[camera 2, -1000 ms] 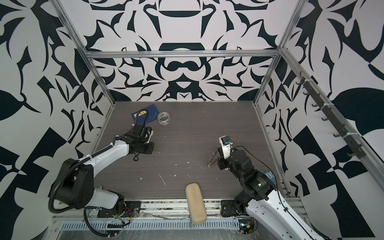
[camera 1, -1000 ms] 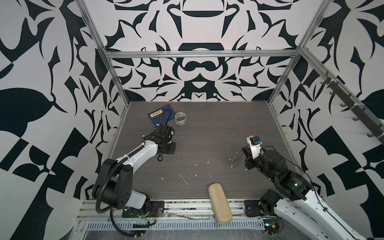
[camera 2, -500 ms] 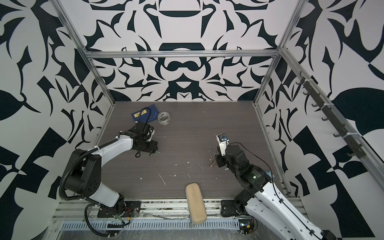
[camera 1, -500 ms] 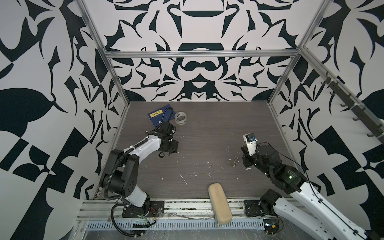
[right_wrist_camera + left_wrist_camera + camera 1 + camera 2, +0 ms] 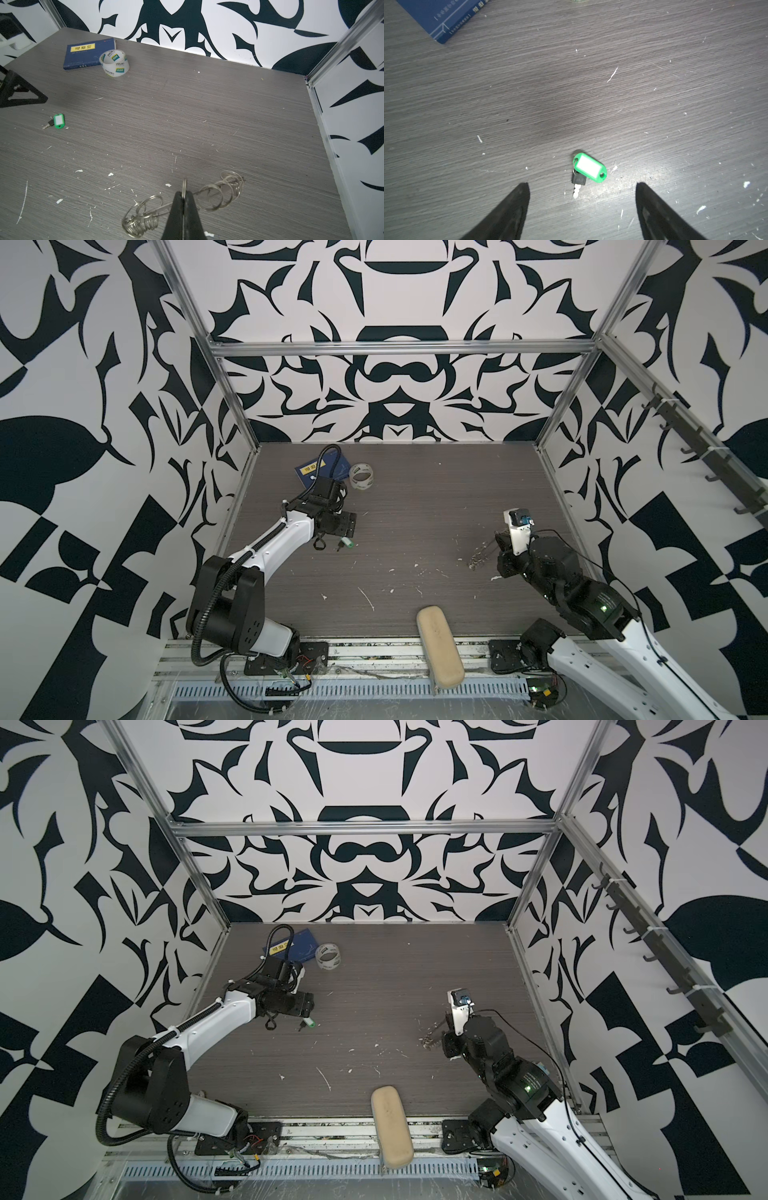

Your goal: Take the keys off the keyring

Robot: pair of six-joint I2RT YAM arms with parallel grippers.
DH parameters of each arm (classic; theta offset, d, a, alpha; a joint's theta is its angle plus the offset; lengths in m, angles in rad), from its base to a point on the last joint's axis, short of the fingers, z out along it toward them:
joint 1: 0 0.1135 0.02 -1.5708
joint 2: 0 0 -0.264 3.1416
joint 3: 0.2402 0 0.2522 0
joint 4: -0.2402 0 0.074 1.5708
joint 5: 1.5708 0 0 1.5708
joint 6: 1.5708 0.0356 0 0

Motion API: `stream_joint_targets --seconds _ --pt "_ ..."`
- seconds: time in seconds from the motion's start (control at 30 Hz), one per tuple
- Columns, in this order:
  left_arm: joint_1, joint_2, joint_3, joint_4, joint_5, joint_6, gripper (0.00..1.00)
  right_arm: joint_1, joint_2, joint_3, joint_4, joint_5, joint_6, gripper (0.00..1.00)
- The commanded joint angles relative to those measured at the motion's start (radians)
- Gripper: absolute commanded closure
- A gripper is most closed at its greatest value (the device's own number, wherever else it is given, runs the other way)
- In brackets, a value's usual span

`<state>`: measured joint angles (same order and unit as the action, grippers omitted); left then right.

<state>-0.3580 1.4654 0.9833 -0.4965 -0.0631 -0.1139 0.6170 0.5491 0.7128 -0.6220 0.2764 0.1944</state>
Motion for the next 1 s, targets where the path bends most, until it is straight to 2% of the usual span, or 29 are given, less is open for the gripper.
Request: stream_joint_targets --seconds 0.0,0.13,0.23,0.33,0.6,0.8,0.83,0.87,0.93,0.97 --pt "0.004 -0.021 0.031 -0.004 0.015 -0.005 0.16 0.003 0.017 -0.009 0.029 0.037 0.057 1.00" --pt "0.005 -0.013 0.038 -0.006 0.027 -0.009 0.12 0.001 0.164 0.016 0.012 0.056 0.078 1.00" --pt "0.004 -0.012 0.042 -0.011 0.035 -0.013 0.11 0.000 0.349 0.079 -0.020 0.097 0.102 1.00" --pt "0.005 -0.022 0.043 -0.010 0.033 -0.012 0.11 -0.003 0.549 0.163 -0.006 0.100 0.066 1.00" --pt "0.004 -0.055 0.051 -0.021 0.054 -0.012 0.09 -0.112 1.037 0.419 0.041 0.068 0.010 1.00" --pt "0.005 -0.084 0.032 -0.027 0.054 -0.015 0.08 -0.173 1.237 0.502 0.102 -0.004 -0.037 1.00" --pt "0.004 -0.090 0.029 -0.026 0.054 -0.018 0.08 -0.177 1.257 0.517 0.094 -0.011 -0.044 0.94" --pt "0.004 -0.098 0.022 -0.018 0.055 -0.021 0.07 -0.177 1.272 0.535 0.080 -0.011 -0.050 0.76" --pt "0.004 -0.121 0.008 0.004 0.055 -0.023 0.04 -0.177 1.259 0.543 0.064 -0.003 -0.041 0.59" --pt "0.005 -0.136 0.002 0.017 0.051 -0.023 0.00 -0.177 1.231 0.537 0.053 0.002 -0.033 0.35"
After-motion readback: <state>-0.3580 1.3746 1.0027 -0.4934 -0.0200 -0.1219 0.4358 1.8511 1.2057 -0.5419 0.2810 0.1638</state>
